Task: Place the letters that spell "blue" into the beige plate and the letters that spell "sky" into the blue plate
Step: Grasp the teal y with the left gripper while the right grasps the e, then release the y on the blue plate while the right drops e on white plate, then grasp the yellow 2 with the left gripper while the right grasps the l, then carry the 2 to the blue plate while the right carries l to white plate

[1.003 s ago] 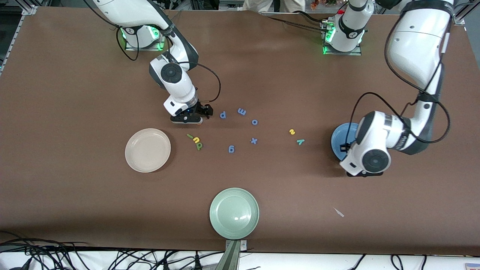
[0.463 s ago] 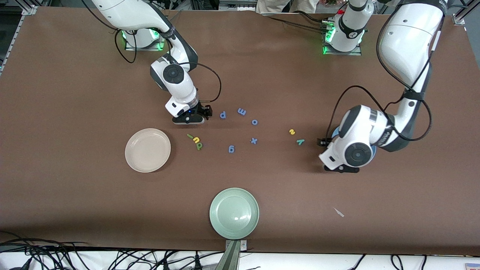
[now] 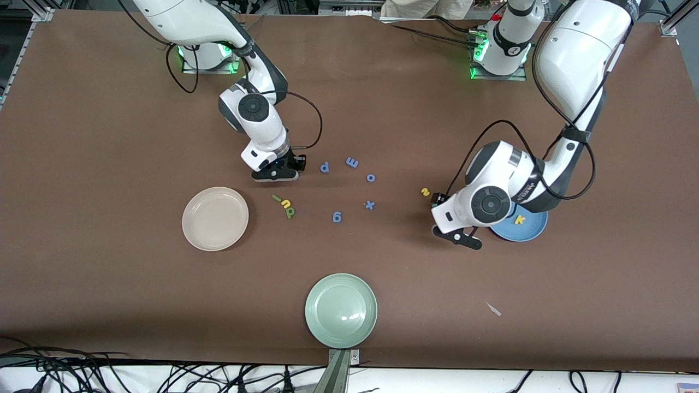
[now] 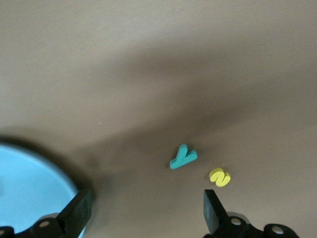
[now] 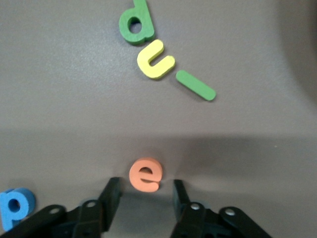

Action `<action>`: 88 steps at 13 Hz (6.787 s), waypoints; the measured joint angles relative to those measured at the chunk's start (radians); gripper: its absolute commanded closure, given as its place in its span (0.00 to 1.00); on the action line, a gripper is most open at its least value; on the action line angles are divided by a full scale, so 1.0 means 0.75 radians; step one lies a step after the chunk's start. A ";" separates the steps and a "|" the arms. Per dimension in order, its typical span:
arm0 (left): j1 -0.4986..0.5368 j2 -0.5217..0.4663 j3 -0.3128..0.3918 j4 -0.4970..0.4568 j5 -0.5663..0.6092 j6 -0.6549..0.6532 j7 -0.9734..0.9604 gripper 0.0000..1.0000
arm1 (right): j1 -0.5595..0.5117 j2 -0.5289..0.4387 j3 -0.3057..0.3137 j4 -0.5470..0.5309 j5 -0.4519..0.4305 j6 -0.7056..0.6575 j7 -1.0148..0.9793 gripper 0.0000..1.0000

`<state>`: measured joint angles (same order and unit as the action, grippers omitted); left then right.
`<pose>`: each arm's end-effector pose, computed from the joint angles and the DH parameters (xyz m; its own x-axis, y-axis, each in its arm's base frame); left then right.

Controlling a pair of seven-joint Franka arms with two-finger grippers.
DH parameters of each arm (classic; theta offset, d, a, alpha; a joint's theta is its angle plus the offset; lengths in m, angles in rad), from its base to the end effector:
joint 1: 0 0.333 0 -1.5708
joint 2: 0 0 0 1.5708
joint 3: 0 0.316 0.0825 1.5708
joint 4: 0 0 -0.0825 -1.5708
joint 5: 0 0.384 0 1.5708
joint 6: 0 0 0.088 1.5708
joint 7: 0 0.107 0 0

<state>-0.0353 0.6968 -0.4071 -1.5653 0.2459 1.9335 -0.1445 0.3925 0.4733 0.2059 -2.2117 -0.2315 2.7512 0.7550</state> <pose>0.6249 -0.2391 0.2396 0.8991 -0.3477 -0.2658 -0.3552 -0.9346 0.0209 0.4531 0.3234 0.1733 0.9973 0.0266 0.0686 0.0300 -0.9984 -0.0484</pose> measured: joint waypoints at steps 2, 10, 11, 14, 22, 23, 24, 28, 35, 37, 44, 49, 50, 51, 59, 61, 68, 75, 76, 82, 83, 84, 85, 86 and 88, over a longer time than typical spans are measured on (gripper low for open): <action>0.001 -0.026 -0.019 -0.130 0.032 0.183 0.025 0.00 | 0.000 0.000 -0.006 0.001 -0.002 0.000 0.000 0.64; 0.008 -0.032 -0.023 -0.378 0.226 0.487 0.048 0.10 | -0.001 -0.001 -0.017 0.062 -0.014 -0.053 -0.004 0.66; 0.008 -0.031 -0.023 -0.380 0.227 0.498 0.048 0.12 | -0.001 -0.005 -0.023 0.088 -0.014 -0.099 -0.013 0.66; 0.009 -0.020 -0.022 -0.393 0.227 0.540 0.048 0.54 | -0.004 -0.019 -0.033 0.125 -0.014 -0.168 -0.019 0.65; 0.014 -0.036 -0.029 -0.391 0.228 0.537 0.050 0.80 | 0.018 0.013 -0.025 0.120 -0.014 -0.154 0.043 0.63; 0.017 -0.044 -0.028 -0.386 0.229 0.522 0.052 0.81 | 0.023 0.015 -0.025 0.120 -0.014 -0.153 0.045 0.63; 0.019 -0.063 -0.028 -0.380 0.230 0.493 0.055 0.81 | 0.024 0.017 -0.025 0.120 -0.014 -0.150 0.045 0.63; 0.036 -0.148 -0.027 -0.375 0.230 0.410 0.065 0.51 | 0.025 0.025 -0.025 0.101 -0.014 -0.114 0.045 0.63; 0.036 -0.076 -0.027 -0.404 0.230 0.573 0.046 0.03 | 0.024 0.027 -0.026 0.084 -0.014 -0.102 0.045 0.80; 0.036 -0.042 -0.025 -0.405 0.238 0.635 0.046 0.11 | 0.024 0.025 -0.026 0.084 -0.015 -0.102 0.045 0.83; 0.042 -0.014 -0.025 -0.401 0.311 0.688 0.043 0.83 | 0.022 -0.014 -0.062 0.196 -0.018 -0.308 -0.119 0.84; 0.050 -0.025 -0.022 -0.399 0.321 0.685 0.053 0.84 | 0.009 -0.069 -0.243 0.303 -0.017 -0.457 -0.561 0.84; 0.062 -0.035 -0.020 -0.394 0.331 0.664 0.070 0.84 | 0.004 -0.067 -0.287 0.313 -0.017 -0.457 -0.657 0.82; 0.081 -0.054 -0.020 -0.383 0.334 0.608 0.100 0.84 | -0.006 -0.065 -0.328 0.320 -0.012 -0.456 -0.750 0.76; 0.307 -0.165 -0.019 -0.375 0.334 0.336 0.353 0.00 | -0.046 -0.047 -0.302 0.328 0.138 -0.448 -0.826 0.36; 0.310 -0.165 -0.023 -0.389 0.334 0.329 0.355 0.00 | -0.042 -0.045 -0.219 0.331 0.140 -0.449 -0.670 0.32; 0.243 -0.164 -0.185 -0.395 0.198 0.323 -0.108 0.00 | -0.017 0.063 -0.030 0.282 -0.001 -0.233 -0.535 0.32; -0.037 -0.020 -0.186 -0.414 0.304 0.462 -1.161 0.01 | -0.024 0.077 -0.045 0.258 -0.055 -0.157 -1.050 0.32; -0.029 -0.016 -0.181 -0.414 0.304 0.467 -1.171 0.04 | -0.025 0.078 -0.058 0.240 -0.055 -0.116 -1.085 0.32; 0.029 -0.017 -0.177 -0.435 0.304 0.547 -1.313 0.17 | -0.036 0.090 -0.095 0.161 -0.056 -0.001 -1.158 0.44; 0.040 -0.017 -0.177 -0.452 0.304 0.569 -1.319 0.17 | -0.036 0.090 -0.095 0.161 -0.056 0.000 -1.159 0.47; 0.052 -0.017 -0.177 -0.470 0.304 0.586 -1.320 0.19 | -0.035 0.089 -0.093 0.161 -0.056 0.003 -1.159 0.50; 0.061 -0.018 -0.179 -0.483 0.304 0.602 -1.321 0.36 | -0.035 0.089 -0.093 0.161 -0.056 0.006 -1.159 0.54; 0.066 -0.025 -0.180 -0.491 0.304 0.610 -1.323 0.61 | -0.035 0.089 -0.092 0.160 -0.056 0.014 -1.159 0.60; 0.068 -0.033 -0.182 -0.498 0.304 0.615 -1.327 0.85 | -0.035 0.089 -0.091 0.157 -0.044 0.025 -1.158 0.73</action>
<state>0.0158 0.6717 -0.5437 -1.9387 0.4743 2.3949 -1.1395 0.3662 0.5403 0.1375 -2.0939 -0.2644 2.7696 -0.1135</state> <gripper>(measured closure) 0.304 0.590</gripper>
